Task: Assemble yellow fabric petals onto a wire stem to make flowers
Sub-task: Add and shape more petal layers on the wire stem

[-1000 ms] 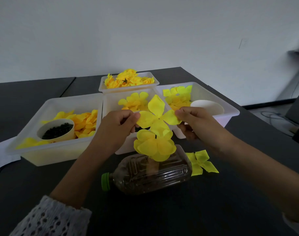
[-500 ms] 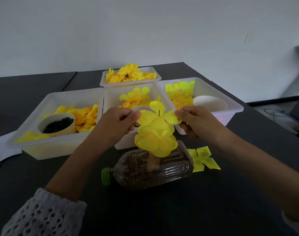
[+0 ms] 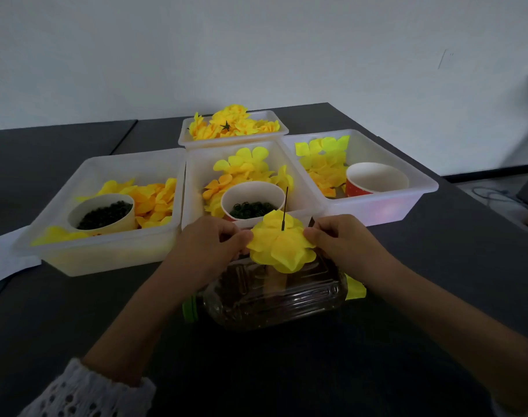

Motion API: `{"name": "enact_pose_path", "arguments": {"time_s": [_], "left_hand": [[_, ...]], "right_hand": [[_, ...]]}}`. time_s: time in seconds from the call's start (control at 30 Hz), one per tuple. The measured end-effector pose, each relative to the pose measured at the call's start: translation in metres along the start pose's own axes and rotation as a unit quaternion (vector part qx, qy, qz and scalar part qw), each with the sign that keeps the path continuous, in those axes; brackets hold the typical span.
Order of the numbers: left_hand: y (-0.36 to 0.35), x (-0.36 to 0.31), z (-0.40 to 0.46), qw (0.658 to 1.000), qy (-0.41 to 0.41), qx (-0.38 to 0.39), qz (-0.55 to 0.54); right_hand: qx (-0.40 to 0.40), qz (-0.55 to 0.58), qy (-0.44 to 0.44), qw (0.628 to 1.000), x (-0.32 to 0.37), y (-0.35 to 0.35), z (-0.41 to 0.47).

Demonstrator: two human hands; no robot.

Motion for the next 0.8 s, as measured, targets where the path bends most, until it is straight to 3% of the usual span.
{"name": "enact_pose_path", "arguments": {"time_s": [0.27,0.43,0.57,0.73,0.8], "left_hand": [[-0.006,-0.005,-0.005,1.0,0.002,0.022,0.0],[0.018,-0.001,-0.012,0.998,0.036,-0.005,-0.041],[0.043,0.008,-0.018,0.996,0.05,-0.061,-0.046],[0.053,-0.001,-0.022,0.994,0.026,-0.094,-0.057],[0.052,-0.008,-0.024,0.993,0.018,-0.095,-0.062]], "right_hand": [[-0.008,-0.039,0.016,0.999,0.002,0.0,-0.005],[-0.017,0.089,-0.051,0.995,-0.018,0.037,-0.005],[-0.065,-0.077,-0.044,0.994,-0.043,0.083,0.001],[0.076,-0.242,-0.13,0.958,-0.112,0.051,0.001],[0.09,-0.29,-0.116,0.946,-0.123,0.042,0.003]]}}
Point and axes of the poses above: each hand's wrist, its own z-axis towards the middle knuckle, its own y-axis out of the back of the hand, x = y × z, the point moved 10 cm from there along z, towards the middle knuckle, and after that the axes turned 4 degrees about -y, right-handed, at the moved point
